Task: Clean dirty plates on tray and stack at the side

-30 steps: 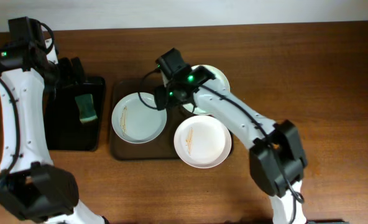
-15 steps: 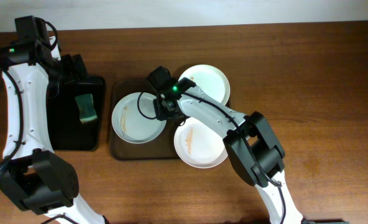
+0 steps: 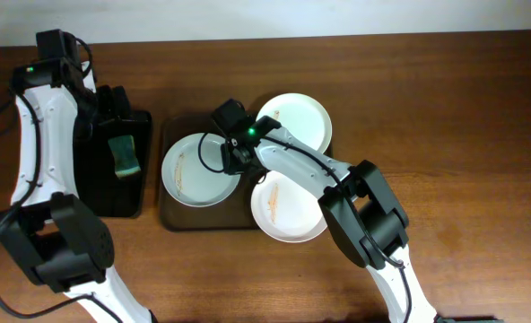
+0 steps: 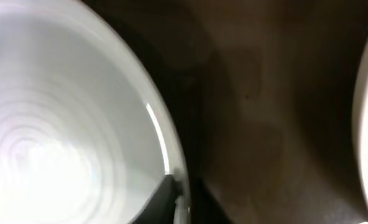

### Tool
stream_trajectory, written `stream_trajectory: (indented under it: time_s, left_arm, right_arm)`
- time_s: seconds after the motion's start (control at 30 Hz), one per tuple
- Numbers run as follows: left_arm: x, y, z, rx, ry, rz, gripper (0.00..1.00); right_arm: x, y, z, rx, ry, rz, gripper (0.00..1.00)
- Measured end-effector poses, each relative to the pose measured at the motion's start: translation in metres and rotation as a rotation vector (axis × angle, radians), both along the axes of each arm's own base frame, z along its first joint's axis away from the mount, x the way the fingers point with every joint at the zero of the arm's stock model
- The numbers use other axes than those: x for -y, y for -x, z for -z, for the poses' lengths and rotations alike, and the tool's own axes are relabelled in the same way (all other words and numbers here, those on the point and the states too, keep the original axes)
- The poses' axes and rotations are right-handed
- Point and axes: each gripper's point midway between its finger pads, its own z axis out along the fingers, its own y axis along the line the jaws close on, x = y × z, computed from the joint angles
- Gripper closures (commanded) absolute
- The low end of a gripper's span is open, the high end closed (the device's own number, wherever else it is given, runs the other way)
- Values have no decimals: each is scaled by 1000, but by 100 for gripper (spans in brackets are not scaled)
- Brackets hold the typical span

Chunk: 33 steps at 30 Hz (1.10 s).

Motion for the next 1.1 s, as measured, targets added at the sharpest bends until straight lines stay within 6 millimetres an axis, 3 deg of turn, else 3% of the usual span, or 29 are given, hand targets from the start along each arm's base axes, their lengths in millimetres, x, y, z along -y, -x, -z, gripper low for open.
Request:
stream_trajectory:
  time_s: [0.03, 0.27, 0.47, 0.6, 0.67, 0.73, 0.9, 1.1]
  left_arm:
    - [0, 0, 0, -1, 0, 0, 10]
    - [4, -1, 3, -2, 20, 20, 11]
    - [31, -9, 36, -42, 161, 153, 11]
    - [32, -9, 74, -119, 200, 172, 28]
    - [32, -7, 93, -157, 211, 170, 45]
    - [31, -9, 101, -164, 211, 179, 50]
    - [28, -8, 105, -175, 195, 173, 51]
    - [10, -3, 107, -213, 97, 123, 51]
  right_arm:
    - [0, 0, 0, 0, -3, 6, 96]
    - [-4, 4, 0, -28, -33, 15, 96]
    - [-9, 9, -1, -89, -90, 34, 96]
    - [-15, 12, -2, -111, -129, 42, 96]
    - [-17, 12, -3, -112, -140, 41, 96]
    - [-18, 11, -3, -110, -145, 39, 96]
    - [-18, 11, -3, -109, -144, 37, 96]
    - [-18, 12, -3, -108, -143, 32, 96]
